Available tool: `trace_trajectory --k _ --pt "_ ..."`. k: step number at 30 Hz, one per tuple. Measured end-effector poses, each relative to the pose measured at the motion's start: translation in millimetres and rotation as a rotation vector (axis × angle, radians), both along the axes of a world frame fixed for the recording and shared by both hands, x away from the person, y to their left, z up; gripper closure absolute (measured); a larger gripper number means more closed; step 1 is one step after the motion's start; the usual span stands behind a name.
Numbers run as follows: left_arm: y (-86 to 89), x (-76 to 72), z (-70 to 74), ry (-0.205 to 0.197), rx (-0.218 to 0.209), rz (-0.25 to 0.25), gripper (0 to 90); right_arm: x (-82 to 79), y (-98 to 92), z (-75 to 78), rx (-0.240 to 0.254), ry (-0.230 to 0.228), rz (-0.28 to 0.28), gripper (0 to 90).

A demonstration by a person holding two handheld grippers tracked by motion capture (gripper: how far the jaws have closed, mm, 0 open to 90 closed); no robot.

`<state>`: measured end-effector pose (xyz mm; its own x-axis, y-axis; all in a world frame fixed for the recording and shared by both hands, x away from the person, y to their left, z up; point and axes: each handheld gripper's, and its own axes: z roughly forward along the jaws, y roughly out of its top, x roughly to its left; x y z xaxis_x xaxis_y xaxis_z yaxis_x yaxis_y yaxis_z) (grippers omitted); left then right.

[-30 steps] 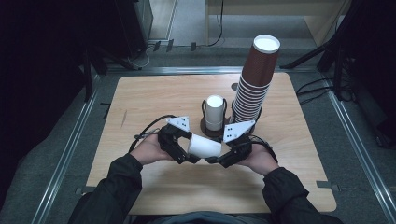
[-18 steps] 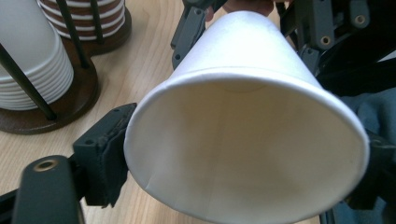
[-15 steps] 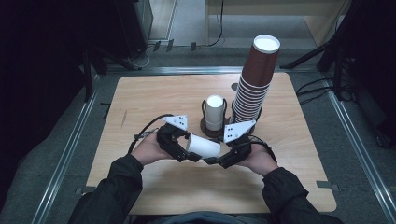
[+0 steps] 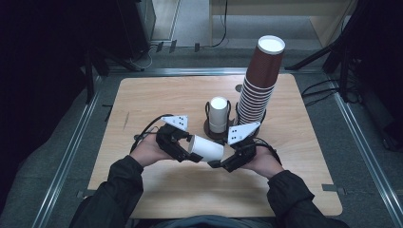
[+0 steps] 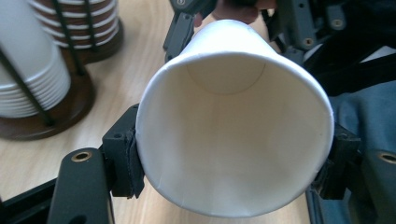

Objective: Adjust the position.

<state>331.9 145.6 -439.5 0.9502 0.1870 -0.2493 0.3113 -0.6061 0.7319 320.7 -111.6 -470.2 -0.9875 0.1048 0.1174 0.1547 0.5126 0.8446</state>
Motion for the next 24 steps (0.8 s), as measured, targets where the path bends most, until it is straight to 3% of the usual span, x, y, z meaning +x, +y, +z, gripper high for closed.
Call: trace_trajectory --k 8,9,11,15,24 --pt "7.5 -1.0 10.7 -0.054 0.13 0.038 27.5 2.3 0.6 -5.0 -0.071 0.012 -0.042 24.3" --pt "7.1 -0.6 11.1 -0.05 0.145 0.037 27.5 3.4 0.9 -5.7 -0.07 -0.006 -0.044 24.3" --pt "5.3 -0.6 11.8 -0.061 0.181 0.036 27.4 3.0 1.2 -6.1 -0.082 0.007 -0.047 24.3" --pt "-1.7 -0.6 10.4 -0.068 0.259 0.027 27.1 4.2 1.6 -7.5 -0.094 -0.01 -0.055 24.3" --pt "-15.0 1.3 4.4 -0.096 0.386 0.013 27.0 4.6 3.4 -10.2 -0.123 -0.019 -0.065 24.5"
